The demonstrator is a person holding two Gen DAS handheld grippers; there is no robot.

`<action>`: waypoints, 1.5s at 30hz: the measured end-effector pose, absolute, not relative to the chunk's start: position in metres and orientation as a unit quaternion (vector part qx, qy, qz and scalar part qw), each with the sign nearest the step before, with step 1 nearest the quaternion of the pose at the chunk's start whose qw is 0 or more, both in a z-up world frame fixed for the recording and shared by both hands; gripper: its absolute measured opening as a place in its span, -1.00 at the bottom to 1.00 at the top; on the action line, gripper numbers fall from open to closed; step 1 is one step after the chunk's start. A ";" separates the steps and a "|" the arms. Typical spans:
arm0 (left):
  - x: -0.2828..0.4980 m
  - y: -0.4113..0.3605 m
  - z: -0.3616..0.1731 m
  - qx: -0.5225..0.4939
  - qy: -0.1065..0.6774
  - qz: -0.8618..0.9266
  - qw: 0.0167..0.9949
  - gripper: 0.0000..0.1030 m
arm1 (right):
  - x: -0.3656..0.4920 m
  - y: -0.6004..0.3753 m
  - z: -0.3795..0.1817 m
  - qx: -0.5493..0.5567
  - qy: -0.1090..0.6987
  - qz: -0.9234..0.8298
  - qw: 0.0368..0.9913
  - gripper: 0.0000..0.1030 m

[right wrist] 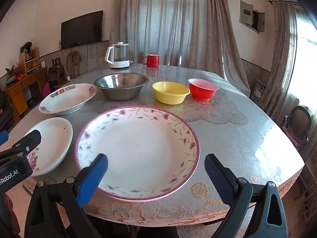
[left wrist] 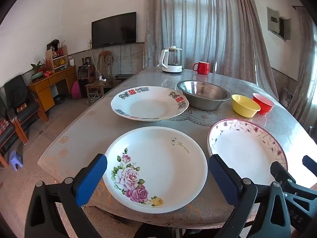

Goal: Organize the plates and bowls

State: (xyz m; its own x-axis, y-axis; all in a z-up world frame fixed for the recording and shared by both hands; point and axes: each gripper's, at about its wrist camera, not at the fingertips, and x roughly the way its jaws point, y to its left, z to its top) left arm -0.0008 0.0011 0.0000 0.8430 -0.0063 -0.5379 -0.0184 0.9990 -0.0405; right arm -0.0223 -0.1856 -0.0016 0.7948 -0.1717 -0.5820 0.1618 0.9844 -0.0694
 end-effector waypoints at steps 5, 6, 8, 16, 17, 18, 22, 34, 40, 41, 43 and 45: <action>0.004 -0.001 -0.002 -0.011 0.297 0.005 0.955 0.99 | -0.016 -0.198 0.003 0.032 0.312 -0.090 0.945 0.94; 0.005 -0.003 -0.003 -0.011 0.299 0.006 0.954 0.99 | -0.018 -0.196 0.003 0.028 0.305 -0.093 0.947 0.94; 0.005 -0.003 -0.005 -0.011 0.301 0.007 0.953 0.99 | -0.025 -0.197 0.002 0.027 0.291 -0.099 0.951 0.94; 0.008 -0.004 -0.003 -0.010 0.302 0.008 0.953 0.99 | -0.021 -0.200 0.000 0.023 0.297 -0.095 0.950 0.94; 0.008 -0.004 -0.003 -0.010 0.303 0.007 0.953 0.99 | -0.020 -0.200 0.000 0.025 0.297 -0.094 0.950 0.94; 0.008 -0.004 -0.004 -0.009 0.303 0.008 0.953 0.99 | -0.020 -0.201 0.000 0.026 0.296 -0.093 0.950 0.94; 0.010 -0.005 -0.004 -0.008 0.307 0.008 0.952 0.99 | -0.021 -0.202 0.000 0.028 0.292 -0.090 0.952 0.94; 0.012 -0.006 -0.004 -0.008 0.312 0.006 0.950 0.99 | -0.018 -0.201 0.000 0.027 0.295 -0.079 0.952 0.94; 0.013 -0.006 -0.004 -0.008 0.313 0.005 0.950 0.99 | -0.019 -0.200 0.001 0.029 0.291 -0.076 0.953 0.94; 0.013 -0.006 -0.004 -0.008 0.313 0.005 0.950 0.99 | -0.018 -0.200 0.001 0.029 0.292 -0.076 0.953 0.94; 0.013 -0.006 -0.004 -0.008 0.314 0.004 0.949 0.99 | -0.018 -0.199 0.001 0.028 0.293 -0.075 0.953 0.94; 0.013 -0.006 -0.004 -0.008 0.313 0.004 0.950 0.99 | -0.018 -0.199 0.000 0.028 0.294 -0.074 0.953 0.94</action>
